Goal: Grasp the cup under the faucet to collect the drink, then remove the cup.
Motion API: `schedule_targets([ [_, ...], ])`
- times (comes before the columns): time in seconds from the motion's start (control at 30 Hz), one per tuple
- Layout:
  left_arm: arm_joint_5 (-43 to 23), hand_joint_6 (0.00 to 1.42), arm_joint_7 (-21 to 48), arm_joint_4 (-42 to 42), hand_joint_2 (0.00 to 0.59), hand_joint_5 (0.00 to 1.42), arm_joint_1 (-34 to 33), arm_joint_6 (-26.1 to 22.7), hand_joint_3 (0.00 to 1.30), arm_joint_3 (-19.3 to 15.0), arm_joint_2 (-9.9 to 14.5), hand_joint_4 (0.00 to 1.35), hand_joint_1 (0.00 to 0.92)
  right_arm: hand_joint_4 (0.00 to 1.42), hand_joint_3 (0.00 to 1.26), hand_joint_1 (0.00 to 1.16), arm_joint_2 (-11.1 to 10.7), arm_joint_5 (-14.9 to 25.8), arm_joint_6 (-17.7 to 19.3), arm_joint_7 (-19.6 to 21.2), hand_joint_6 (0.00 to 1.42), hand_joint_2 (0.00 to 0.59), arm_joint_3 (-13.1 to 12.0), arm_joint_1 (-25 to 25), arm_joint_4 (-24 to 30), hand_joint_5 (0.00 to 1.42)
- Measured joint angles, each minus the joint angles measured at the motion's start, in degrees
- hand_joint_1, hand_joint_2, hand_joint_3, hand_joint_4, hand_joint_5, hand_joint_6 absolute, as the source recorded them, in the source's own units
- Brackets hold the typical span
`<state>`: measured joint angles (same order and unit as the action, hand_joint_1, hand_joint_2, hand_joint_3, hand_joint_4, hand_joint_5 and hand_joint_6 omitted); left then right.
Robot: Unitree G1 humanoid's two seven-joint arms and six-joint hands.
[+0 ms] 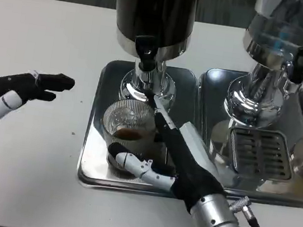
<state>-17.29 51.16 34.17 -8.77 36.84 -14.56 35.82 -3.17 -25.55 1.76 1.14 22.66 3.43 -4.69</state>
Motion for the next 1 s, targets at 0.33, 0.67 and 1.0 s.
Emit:
schedule_targets([
  [0.33, 0.0, 0.19, 0.0, 0.0, 0.25, 0.15, 0.01, -0.04, 0.3, 0.0, 0.25, 0.21, 0.0, 0.0, 0.0, 0.5, 0.61, 0.75, 0.16, 0.52, 0.23, 0.197, -0.88, -0.07, -1.66, 0.02],
  [0.67, 0.0, 0.19, 0.0, 0.0, 0.25, 0.15, 0.01, -0.06, 0.3, 0.0, 0.29, 0.21, 0.0, 0.0, 0.0, 0.55, 0.0, -4.07, -1.94, 0.47, 0.26, 0.199, 0.45, -0.02, -1.2, 0.06],
  [1.0, 0.01, 0.21, 0.0, -0.01, 0.263, 0.15, 0.08, -0.06, 0.3, 0.0, 0.34, 0.21, 0.0, 0.12, 0.04, 0.55, 0.54, -6.78, -3.14, 2.47, 0.47, 0.199, 1.24, 0.17, -0.98, 0.26],
])
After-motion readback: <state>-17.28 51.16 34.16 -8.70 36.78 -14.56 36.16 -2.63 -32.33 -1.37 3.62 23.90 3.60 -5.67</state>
